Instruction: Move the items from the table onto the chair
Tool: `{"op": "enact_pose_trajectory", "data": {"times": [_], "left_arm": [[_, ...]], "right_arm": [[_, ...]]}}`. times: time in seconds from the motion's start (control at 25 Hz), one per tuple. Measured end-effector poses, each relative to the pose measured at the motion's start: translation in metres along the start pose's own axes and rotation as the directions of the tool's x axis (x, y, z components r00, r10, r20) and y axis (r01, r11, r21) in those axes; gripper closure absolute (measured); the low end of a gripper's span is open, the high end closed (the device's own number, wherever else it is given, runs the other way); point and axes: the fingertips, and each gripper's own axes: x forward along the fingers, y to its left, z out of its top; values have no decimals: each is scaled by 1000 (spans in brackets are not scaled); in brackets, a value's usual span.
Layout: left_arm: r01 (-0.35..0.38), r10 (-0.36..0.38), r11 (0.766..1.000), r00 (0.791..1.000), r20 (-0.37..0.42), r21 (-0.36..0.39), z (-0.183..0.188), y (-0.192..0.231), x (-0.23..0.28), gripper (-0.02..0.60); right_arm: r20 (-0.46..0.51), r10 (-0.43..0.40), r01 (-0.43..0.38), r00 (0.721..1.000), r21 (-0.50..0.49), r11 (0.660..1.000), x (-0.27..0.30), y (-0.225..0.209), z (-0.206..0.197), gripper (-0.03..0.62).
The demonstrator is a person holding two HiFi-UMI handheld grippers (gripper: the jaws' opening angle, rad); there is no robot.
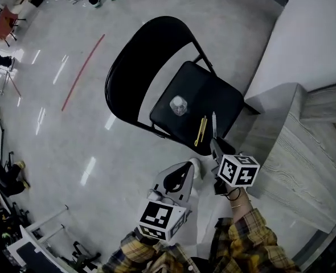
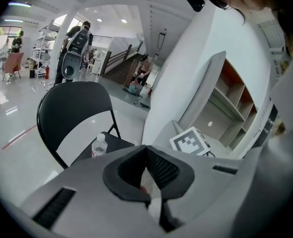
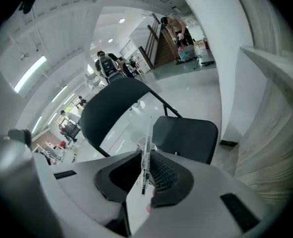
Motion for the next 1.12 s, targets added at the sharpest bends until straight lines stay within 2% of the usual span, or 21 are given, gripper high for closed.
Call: {"op": "enact_pose_trajectory", "data": {"times": [0.24, 0.48, 0.8, 0.96, 1.12], "left_arm": [[5, -5, 999, 1000, -20, -37, -26, 27, 29, 578], [-11, 7, 996, 999, -51, -91, -57, 42, 45, 578], [-39, 31, 990, 997, -64, -133, -74, 55, 47, 578], [-43, 34, 989, 997, -62, -144, -79, 58, 49, 578], [-46, 37, 987, 998, -56, -152, -77, 62, 52, 578]], "right_arm": [[-67, -156, 161, 986, 77, 984, 81, -71, -40, 530], [-167, -242, 260, 956, 91, 961, 134, -121, -86, 530], [-260, -276, 293, 925, 32, 955, 168, -134, -114, 530], [-299, -299, 302, 906, -39, 953, 173, -143, -130, 530], [-285, -276, 278, 918, -35, 960, 173, -141, -126, 529]]}}
